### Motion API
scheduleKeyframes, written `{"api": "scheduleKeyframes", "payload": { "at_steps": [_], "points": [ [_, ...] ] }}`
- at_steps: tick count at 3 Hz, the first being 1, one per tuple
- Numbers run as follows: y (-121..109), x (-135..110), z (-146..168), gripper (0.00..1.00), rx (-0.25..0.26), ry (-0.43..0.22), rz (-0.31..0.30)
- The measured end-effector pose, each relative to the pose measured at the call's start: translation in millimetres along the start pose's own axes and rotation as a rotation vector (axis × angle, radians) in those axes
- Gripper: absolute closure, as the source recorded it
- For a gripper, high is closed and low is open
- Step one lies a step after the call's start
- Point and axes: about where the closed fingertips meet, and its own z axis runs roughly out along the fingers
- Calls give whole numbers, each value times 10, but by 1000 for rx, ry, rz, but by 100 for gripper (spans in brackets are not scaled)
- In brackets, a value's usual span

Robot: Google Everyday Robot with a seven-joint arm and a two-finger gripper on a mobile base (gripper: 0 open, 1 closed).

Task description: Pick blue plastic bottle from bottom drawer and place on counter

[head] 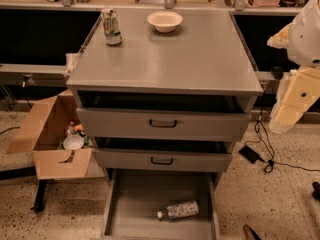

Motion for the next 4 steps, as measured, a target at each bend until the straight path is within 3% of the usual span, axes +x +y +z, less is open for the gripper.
{"api": "scheduleKeyframes", "payload": {
  "at_steps": [2,4],
  "points": [
    [-8,-33,-33,0,25,16,1],
    [455,-296,1310,0,-99,-39,-182]
  ]
}}
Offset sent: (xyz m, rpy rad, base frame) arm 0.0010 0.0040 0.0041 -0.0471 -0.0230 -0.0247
